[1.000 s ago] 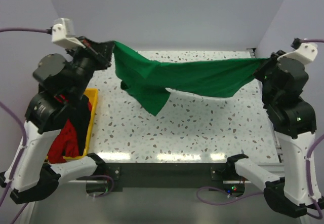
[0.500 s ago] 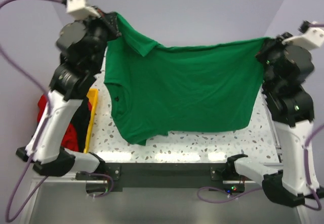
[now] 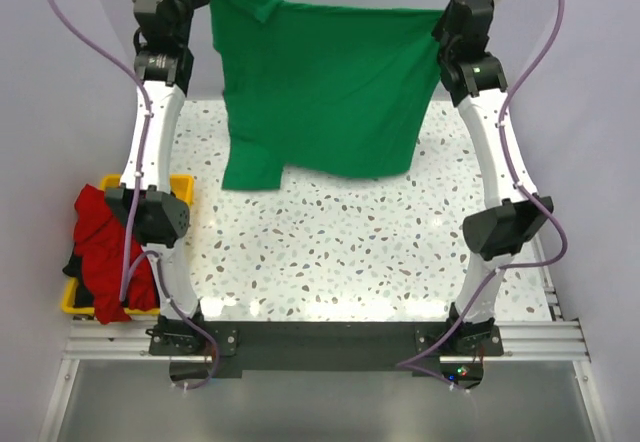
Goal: Fold and stack the t-shirts
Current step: Flatten the tshirt out
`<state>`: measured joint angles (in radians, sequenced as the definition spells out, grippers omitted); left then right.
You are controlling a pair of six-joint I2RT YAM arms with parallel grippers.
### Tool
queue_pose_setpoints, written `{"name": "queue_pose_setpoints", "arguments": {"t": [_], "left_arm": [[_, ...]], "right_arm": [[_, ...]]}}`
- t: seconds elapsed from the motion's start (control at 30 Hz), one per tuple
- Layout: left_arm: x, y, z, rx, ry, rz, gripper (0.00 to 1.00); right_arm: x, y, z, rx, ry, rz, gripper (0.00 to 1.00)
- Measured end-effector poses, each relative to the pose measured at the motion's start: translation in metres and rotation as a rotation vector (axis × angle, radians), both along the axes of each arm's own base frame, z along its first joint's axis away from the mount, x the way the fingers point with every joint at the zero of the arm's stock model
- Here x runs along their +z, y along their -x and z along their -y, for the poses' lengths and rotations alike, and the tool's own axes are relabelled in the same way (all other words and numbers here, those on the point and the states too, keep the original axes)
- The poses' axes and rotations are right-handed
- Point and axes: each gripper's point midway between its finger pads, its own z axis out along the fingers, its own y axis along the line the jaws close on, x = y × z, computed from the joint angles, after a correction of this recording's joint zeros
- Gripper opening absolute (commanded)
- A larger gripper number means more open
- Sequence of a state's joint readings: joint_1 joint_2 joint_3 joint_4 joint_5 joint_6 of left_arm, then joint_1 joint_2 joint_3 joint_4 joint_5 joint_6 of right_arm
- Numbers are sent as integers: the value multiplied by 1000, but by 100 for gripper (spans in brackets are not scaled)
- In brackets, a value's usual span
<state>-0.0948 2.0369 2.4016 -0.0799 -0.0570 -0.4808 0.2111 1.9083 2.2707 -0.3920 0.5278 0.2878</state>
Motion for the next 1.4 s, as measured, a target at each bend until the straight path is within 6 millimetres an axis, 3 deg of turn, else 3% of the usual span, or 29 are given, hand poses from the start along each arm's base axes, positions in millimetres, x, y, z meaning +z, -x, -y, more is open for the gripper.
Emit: {"name": "queue_pose_setpoints", "arguments": {"t": [0.13, 0.27, 0.4, 0.5, 0.57, 0.6, 0.7, 0.73, 0.77, 0.8, 0.83, 0.9, 0.93, 1.0, 1.1, 1.23, 1.4], "left_arm": [[37, 19, -14, -28, 12, 114, 0], [66, 61, -11, -78, 10, 177, 0], [54, 107, -7, -122, 23, 160, 0], [4, 139, -2, -161, 56, 74, 0], [-43, 149, 1, -188, 97, -14, 0], [-66, 152, 3, -195, 116, -53, 0], [-195, 171, 7, -206, 203, -313, 0], [-241, 180, 9, -204, 227, -417, 9], [-284, 191, 12, -202, 246, -518, 19], [-326, 206, 15, -202, 257, -619, 27], [-362, 224, 19, -207, 267, -708, 43], [-418, 263, 27, -220, 274, -861, 57], [-435, 280, 30, -227, 275, -909, 60], [-451, 302, 31, -236, 279, -946, 62], [-454, 315, 30, -231, 278, -949, 64], [-446, 311, 23, -188, 274, -915, 63], [-459, 300, 21, -126, 265, -1002, 61]], "right_arm": [[23, 2, 2, 2, -14, 69, 0], [30, 32, 11, 2, -28, 101, 0], [9, 65, 19, -5, -52, 75, 0], [-39, 87, 25, -15, -77, -7, 0], [-85, 99, 27, -26, -94, -96, 0], [-112, 105, 27, -27, -103, -146, 8], [-197, 127, 28, -35, -127, -323, 24], [-228, 139, 27, -37, -137, -393, 41], [-258, 150, 26, -40, -149, -462, 48], [-286, 163, 26, -41, -157, -529, 50], [-312, 176, 25, -37, -169, -591, 56], [-357, 204, 21, -29, -202, -704, 63], [-376, 218, 20, -27, -219, -755, 67], [-404, 240, 15, -16, -252, -832, 68], [-428, 264, 8, -2, -308, -904, 69], [-432, 266, 1, 8, -360, -902, 69], [-421, 255, -4, 19, -384, -867, 69]]}}
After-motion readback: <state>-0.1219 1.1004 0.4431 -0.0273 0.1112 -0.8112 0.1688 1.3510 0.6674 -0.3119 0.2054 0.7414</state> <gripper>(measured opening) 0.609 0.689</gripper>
